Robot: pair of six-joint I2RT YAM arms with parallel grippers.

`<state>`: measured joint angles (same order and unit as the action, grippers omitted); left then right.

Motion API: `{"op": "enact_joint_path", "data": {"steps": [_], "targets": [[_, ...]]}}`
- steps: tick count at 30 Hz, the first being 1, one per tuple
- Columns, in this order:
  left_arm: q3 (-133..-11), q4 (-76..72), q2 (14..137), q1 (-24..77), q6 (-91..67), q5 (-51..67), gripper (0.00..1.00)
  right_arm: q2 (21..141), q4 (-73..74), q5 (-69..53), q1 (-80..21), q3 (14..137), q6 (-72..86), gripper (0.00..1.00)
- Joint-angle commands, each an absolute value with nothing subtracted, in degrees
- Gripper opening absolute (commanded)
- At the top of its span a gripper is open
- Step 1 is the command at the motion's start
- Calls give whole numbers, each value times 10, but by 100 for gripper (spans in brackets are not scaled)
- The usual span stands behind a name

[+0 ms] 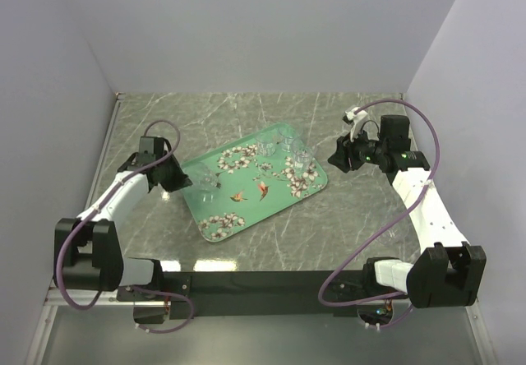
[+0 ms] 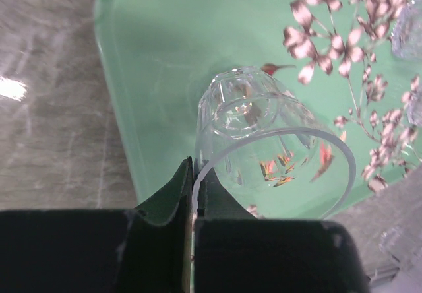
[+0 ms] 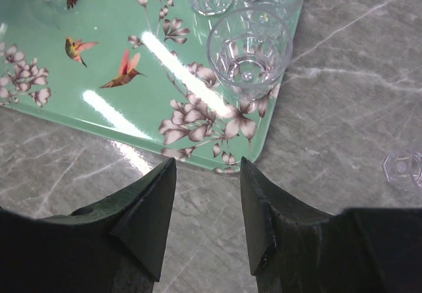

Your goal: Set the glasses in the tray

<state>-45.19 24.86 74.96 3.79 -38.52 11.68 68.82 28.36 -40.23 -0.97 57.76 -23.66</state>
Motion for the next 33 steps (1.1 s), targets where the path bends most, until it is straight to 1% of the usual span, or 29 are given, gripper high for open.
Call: {"op": "enact_joint_path", "data": {"steps": [1, 6, 13, 17, 20, 21, 23, 24, 26, 27, 29, 30, 33], "targets": [[-500, 261, 762, 40, -373, 67, 1, 690, 281, -414, -7, 579, -238, 51], [-542, 289, 790, 41, -364, 14, 1, 689, 283, -412, -7, 579, -240, 51], [-596, 323, 836, 41, -345, 2, 4, 686, 284, -409, -7, 577, -243, 51], [-609, 334, 845, 41, -338, -18, 13, 686, 286, -407, -7, 578, -244, 51], [-615, 336, 846, 41, -335, -12, 26, 686, 288, -406, -6, 580, -246, 51], [-615, 335, 846, 41, -334, -11, 35, 685, 288, -406, -7, 581, -247, 51], [-617, 333, 843, 40, -335, -5, 45, 686, 290, -404, -6, 583, -250, 51], [-618, 332, 842, 41, -335, -4, 55, 686, 294, -403, -5, 586, -250, 51], [-621, 333, 836, 41, -337, -4, 63, 686, 304, -398, -6, 591, -257, 51], [-623, 334, 831, 41, -337, -4, 69, 686, 308, -396, -6, 597, -260, 51], [-628, 334, 819, 41, -337, -4, 74, 686, 319, -387, -6, 603, -272, 51], [-628, 334, 813, 41, -335, -4, 78, 685, 323, -383, -6, 607, -277, 51], [-624, 333, 779, 40, -327, -17, 84, 685, 340, -362, -6, 616, -294, 51]]}}
